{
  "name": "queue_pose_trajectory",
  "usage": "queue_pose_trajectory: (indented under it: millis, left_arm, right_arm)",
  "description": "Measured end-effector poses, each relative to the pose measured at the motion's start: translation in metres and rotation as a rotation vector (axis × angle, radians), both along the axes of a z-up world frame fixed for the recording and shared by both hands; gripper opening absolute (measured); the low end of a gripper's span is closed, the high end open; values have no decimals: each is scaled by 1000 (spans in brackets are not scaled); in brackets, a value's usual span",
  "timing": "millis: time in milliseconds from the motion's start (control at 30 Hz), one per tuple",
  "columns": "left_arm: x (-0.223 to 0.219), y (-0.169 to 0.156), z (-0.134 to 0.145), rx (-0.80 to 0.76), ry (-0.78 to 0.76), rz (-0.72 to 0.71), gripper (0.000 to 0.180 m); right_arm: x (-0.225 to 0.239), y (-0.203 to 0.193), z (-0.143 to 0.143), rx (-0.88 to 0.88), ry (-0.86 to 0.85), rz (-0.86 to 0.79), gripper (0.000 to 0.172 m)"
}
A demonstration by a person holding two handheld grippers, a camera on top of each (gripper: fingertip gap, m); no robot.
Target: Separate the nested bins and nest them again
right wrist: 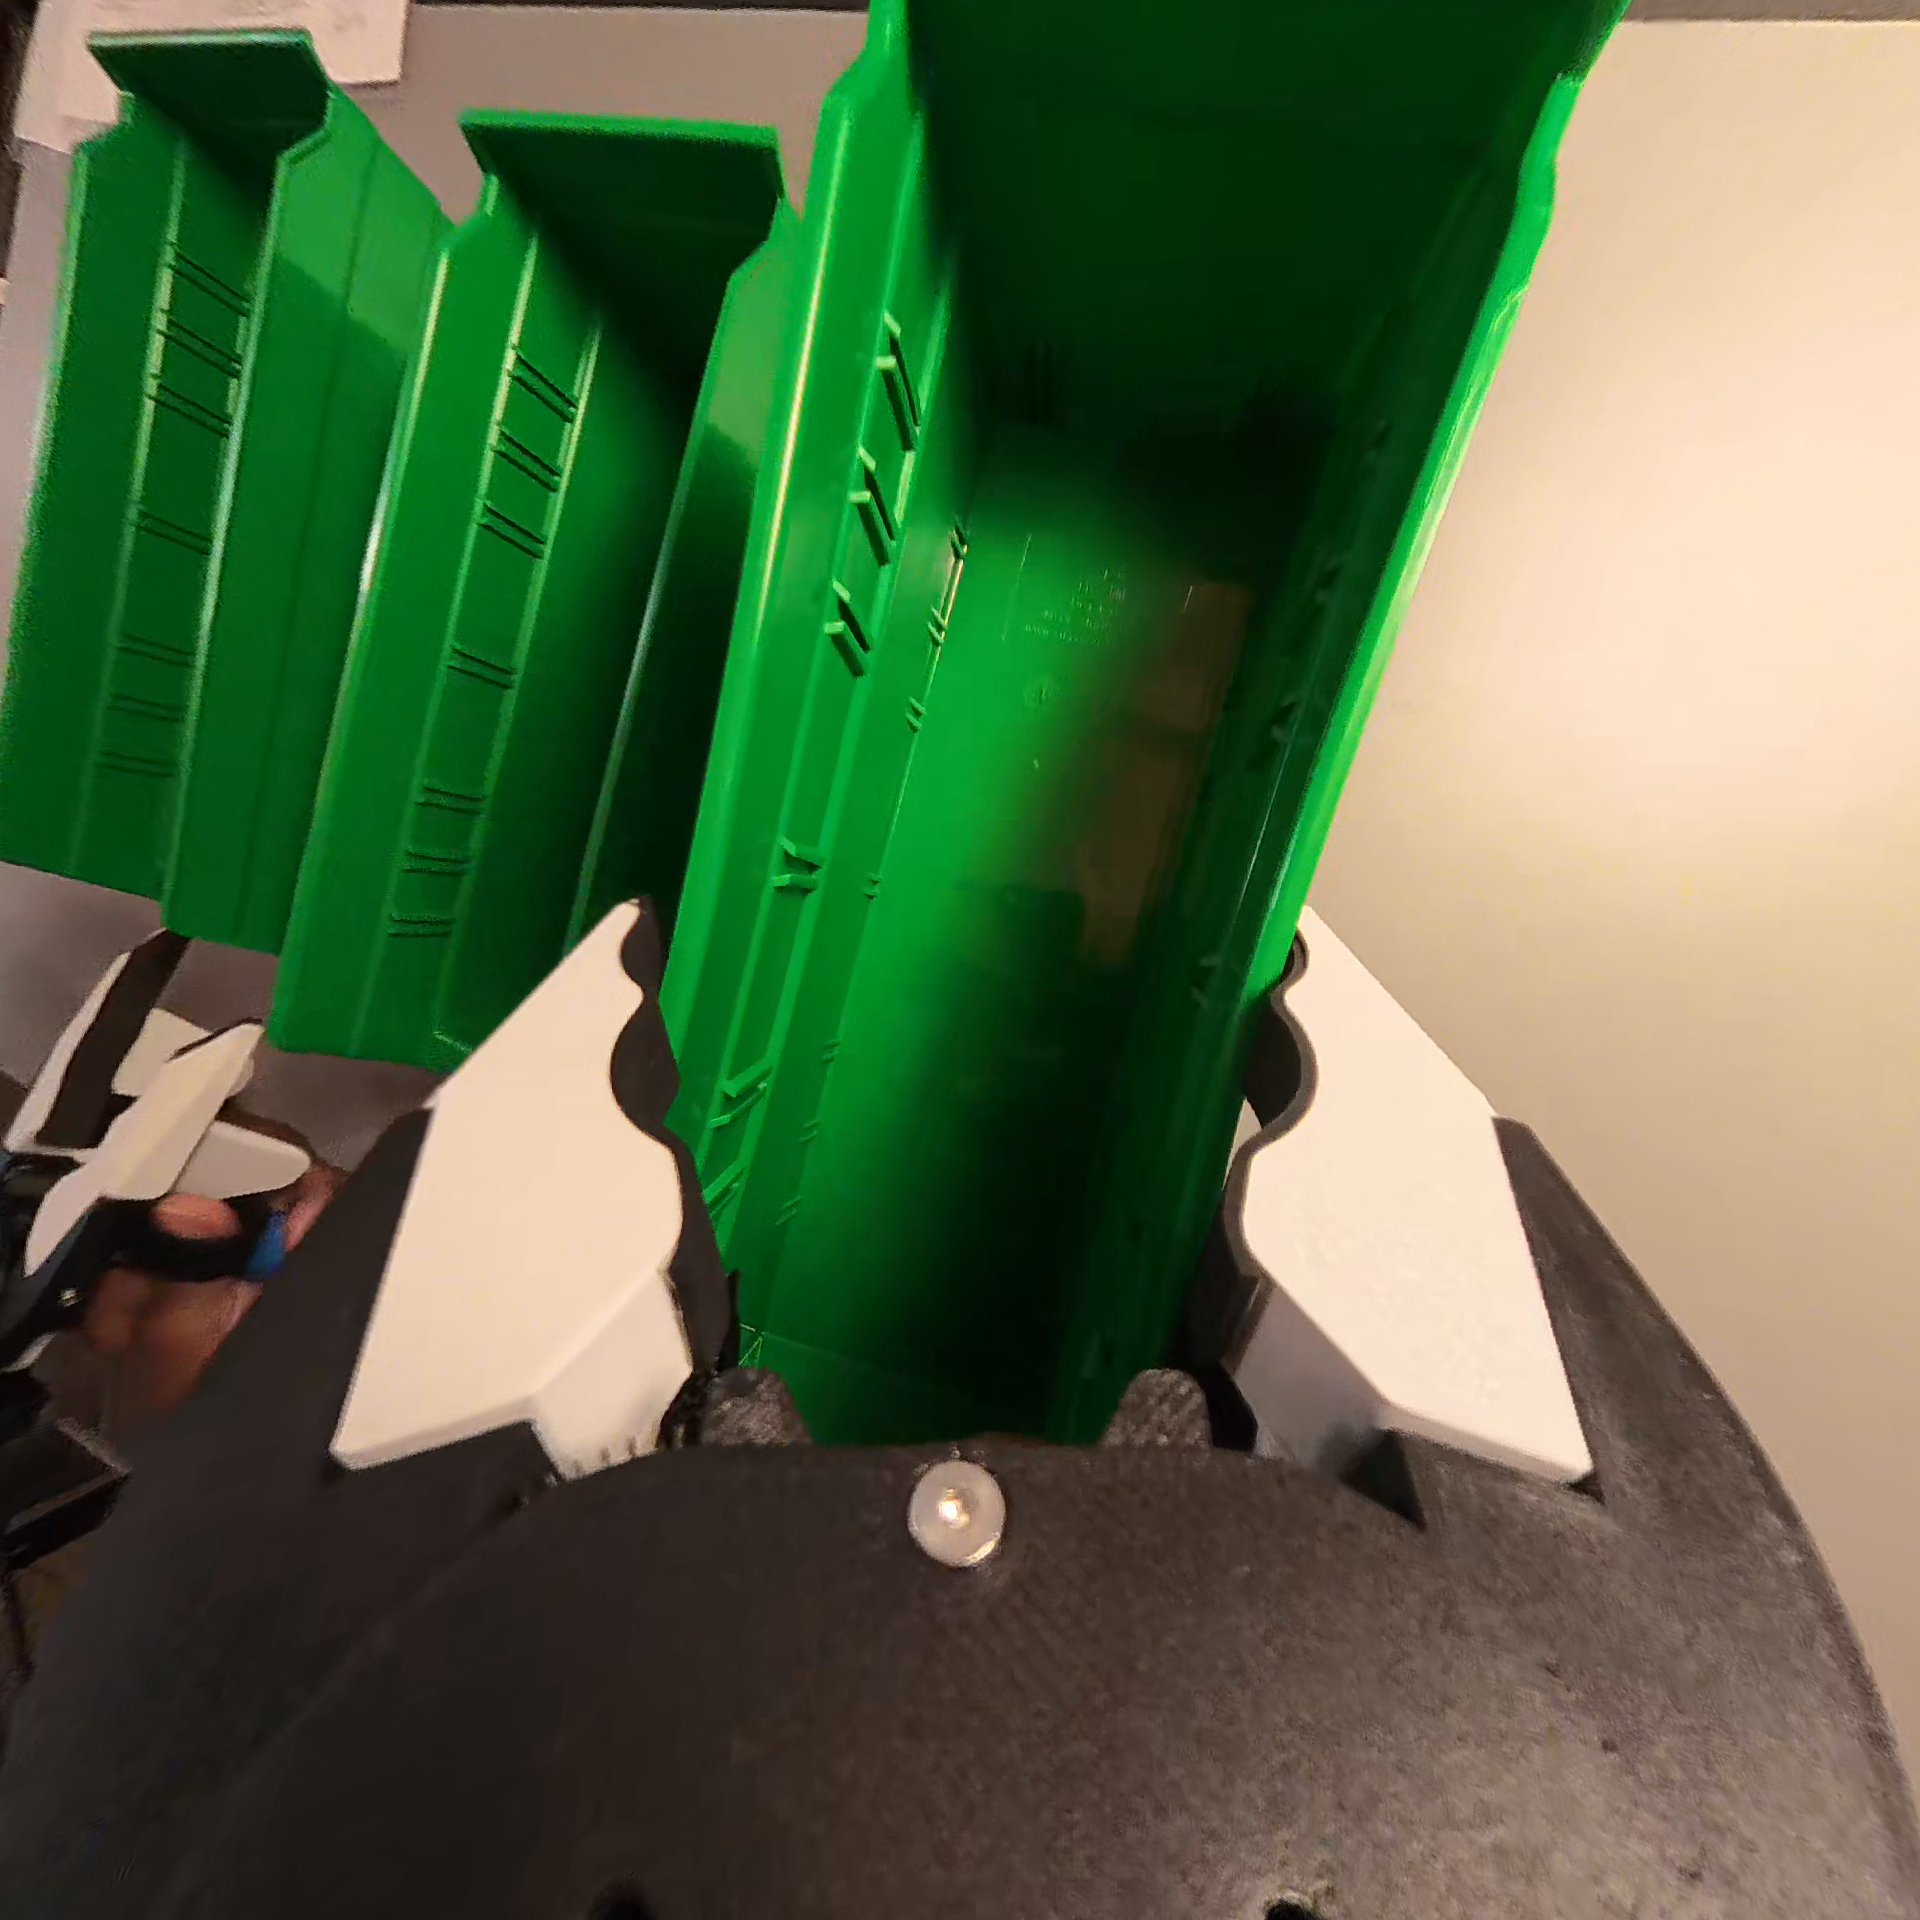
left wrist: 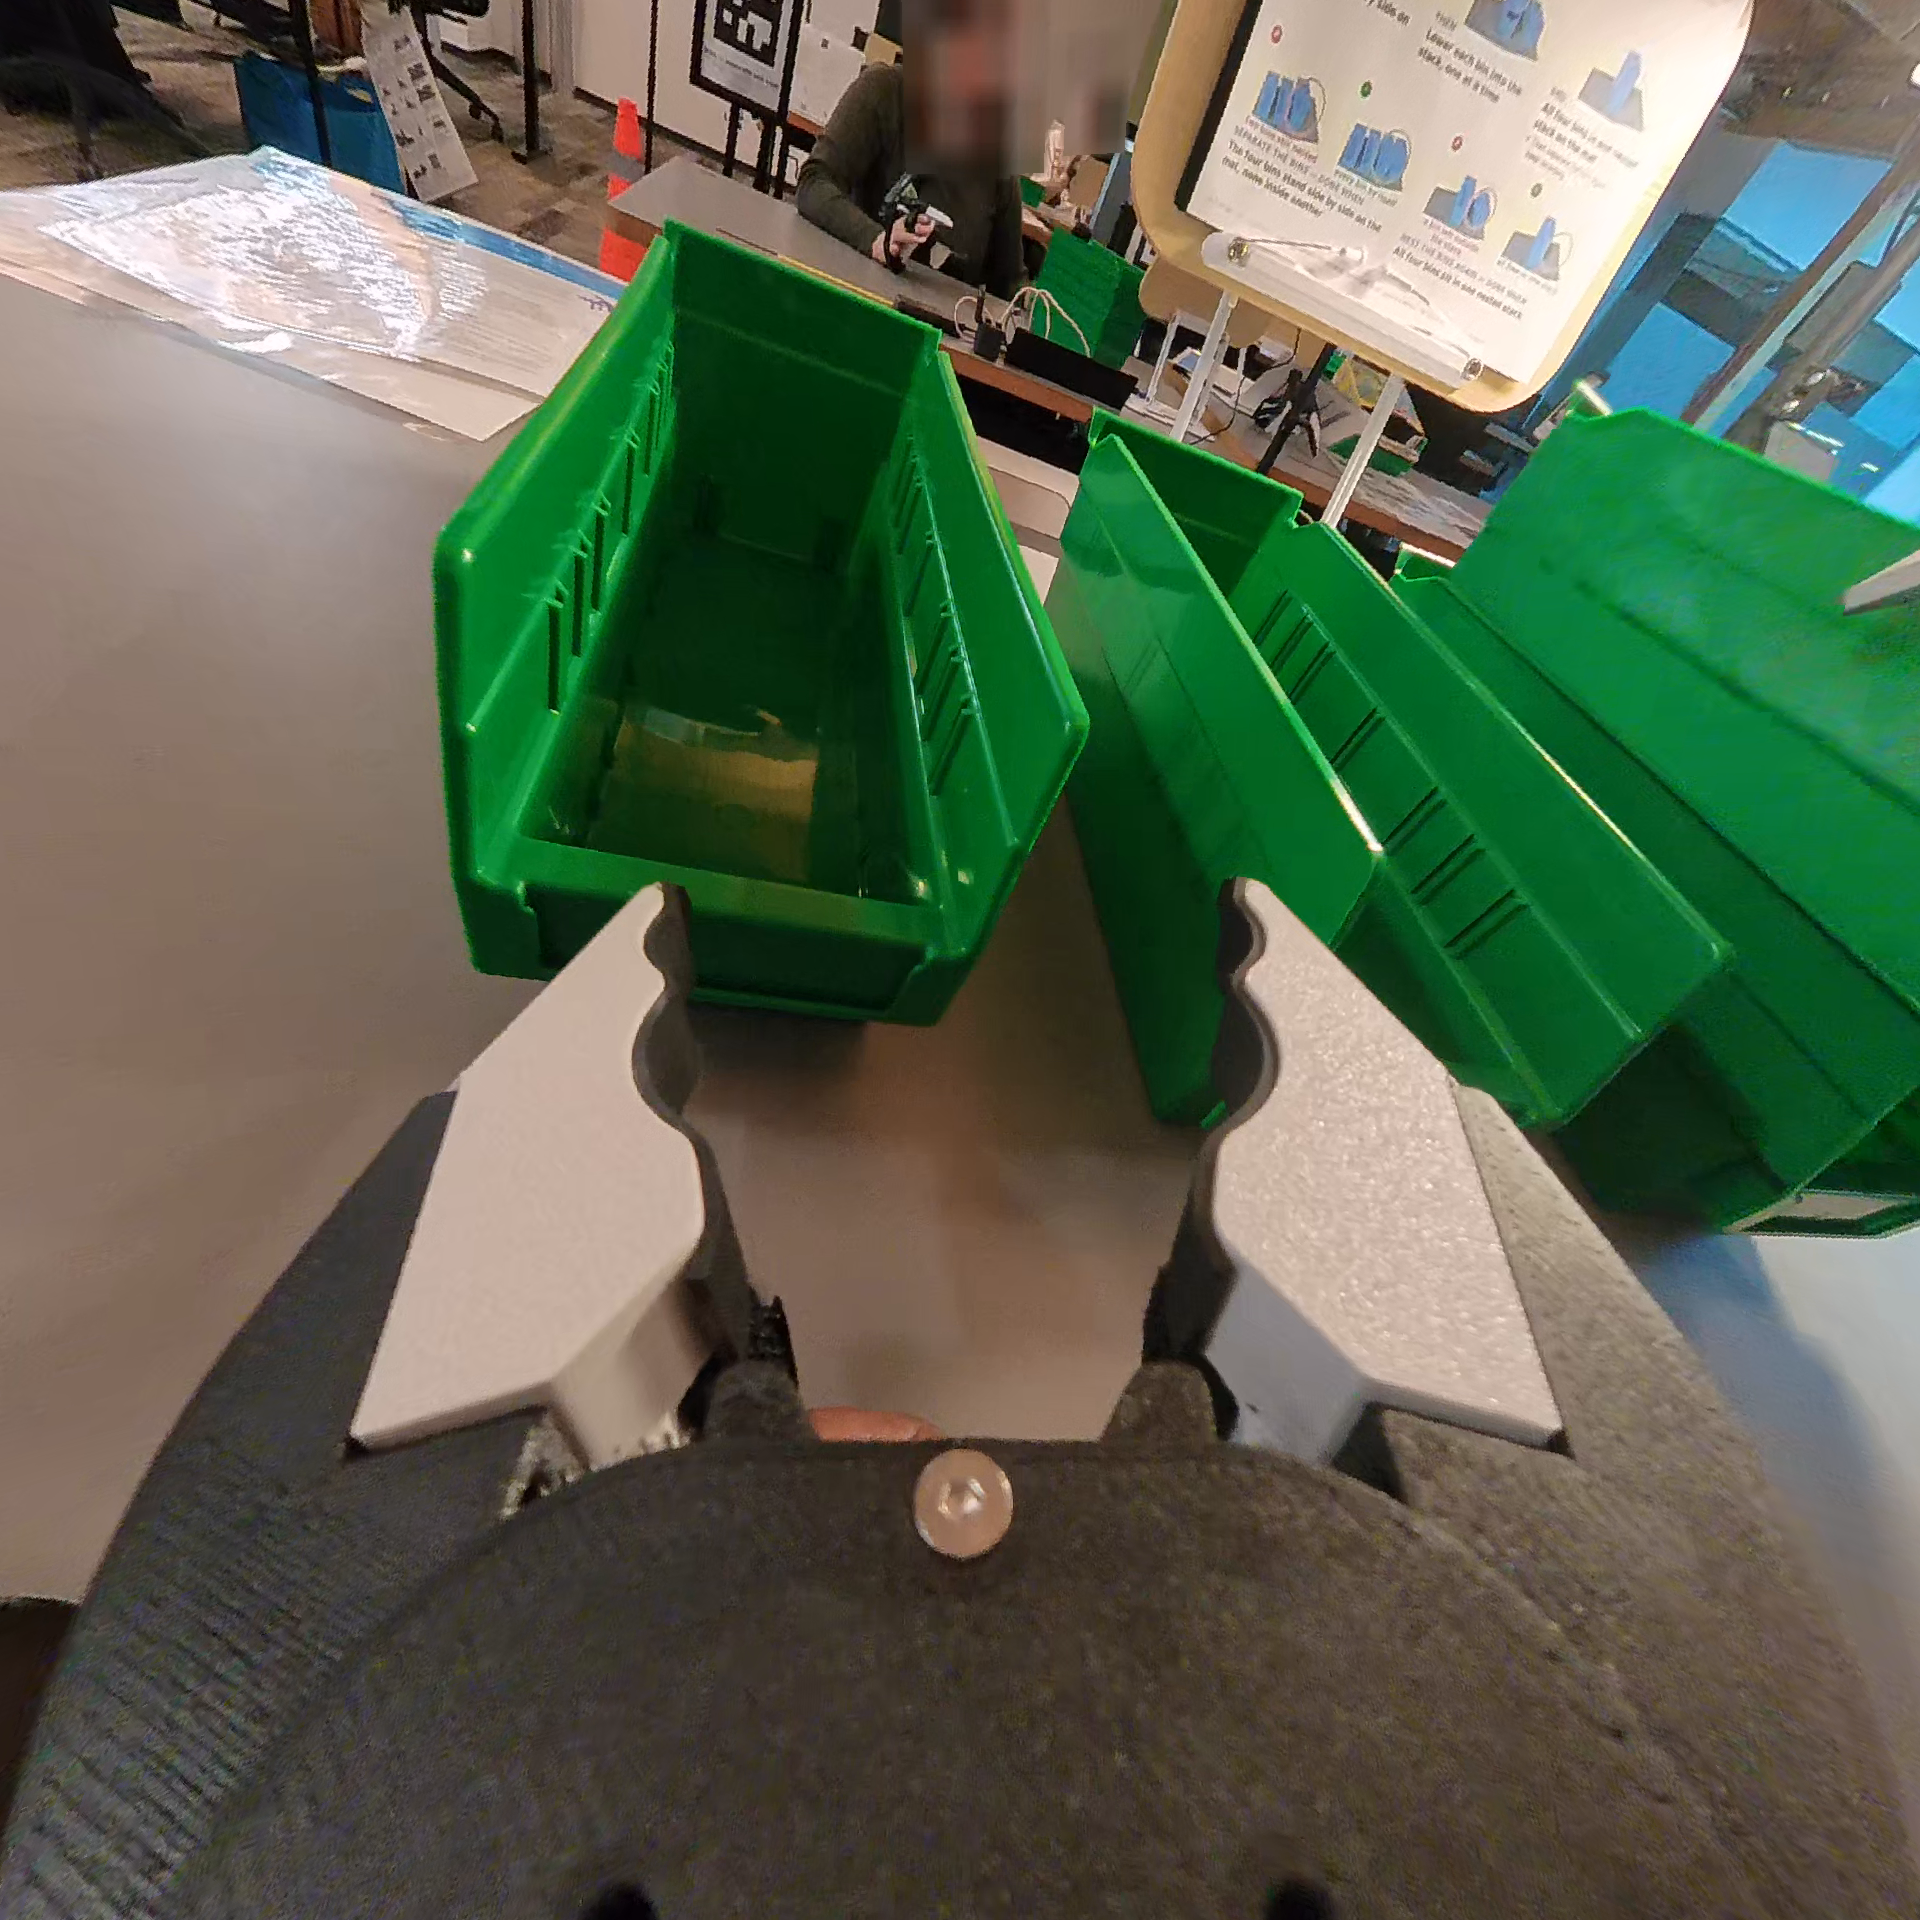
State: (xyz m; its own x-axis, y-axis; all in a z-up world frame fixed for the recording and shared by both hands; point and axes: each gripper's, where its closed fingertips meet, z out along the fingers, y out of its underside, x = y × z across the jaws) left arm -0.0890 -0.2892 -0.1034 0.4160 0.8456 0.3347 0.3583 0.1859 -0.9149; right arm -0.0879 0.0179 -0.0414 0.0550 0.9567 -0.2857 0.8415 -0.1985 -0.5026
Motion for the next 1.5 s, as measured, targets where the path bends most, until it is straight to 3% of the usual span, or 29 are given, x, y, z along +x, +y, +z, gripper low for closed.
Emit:
queue_pose_trajectory:
  millis: [433,1300,1500]
  left_arm:
    - [0,1,-1,0,-7,-4,99]
    - [-1,1,-1,0,-9,-7,99]
    - [-1,1,-1,0,-9,-7,99]
  right_arm:
    - [-12,-6,-21,131,-12,-3,115]
    - [-22,-9,-34,192,-15,-9,119]
    - [-21,-8,-37,222,-10,-14,127]
